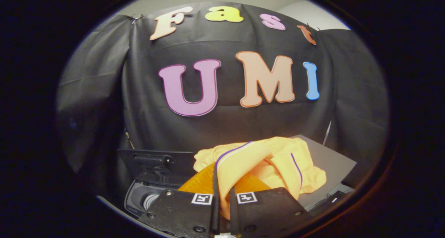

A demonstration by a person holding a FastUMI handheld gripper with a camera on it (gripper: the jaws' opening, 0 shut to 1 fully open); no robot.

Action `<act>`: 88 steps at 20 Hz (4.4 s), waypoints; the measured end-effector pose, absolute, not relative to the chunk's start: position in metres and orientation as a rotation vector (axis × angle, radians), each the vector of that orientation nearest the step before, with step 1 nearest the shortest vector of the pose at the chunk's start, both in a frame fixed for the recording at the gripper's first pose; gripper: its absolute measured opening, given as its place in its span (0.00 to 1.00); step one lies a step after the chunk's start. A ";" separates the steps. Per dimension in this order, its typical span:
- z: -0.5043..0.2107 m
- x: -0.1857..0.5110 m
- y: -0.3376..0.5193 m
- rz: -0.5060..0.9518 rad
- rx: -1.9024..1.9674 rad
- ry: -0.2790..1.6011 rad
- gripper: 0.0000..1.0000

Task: Put the clothes into the washing machine and then close the washing machine lid.

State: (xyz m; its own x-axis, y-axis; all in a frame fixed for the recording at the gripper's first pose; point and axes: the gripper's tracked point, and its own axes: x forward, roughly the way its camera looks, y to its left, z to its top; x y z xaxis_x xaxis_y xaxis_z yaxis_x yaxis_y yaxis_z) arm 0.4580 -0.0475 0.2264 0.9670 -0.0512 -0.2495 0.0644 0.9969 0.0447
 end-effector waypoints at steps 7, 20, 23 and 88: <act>0.231 0.472 0.044 0.063 0.104 0.238 0.11; 0.188 0.498 0.158 0.194 0.139 0.263 0.11; 0.181 0.501 0.176 0.213 0.155 0.276 0.11; 0.116 0.662 0.214 0.047 0.003 0.403 0.96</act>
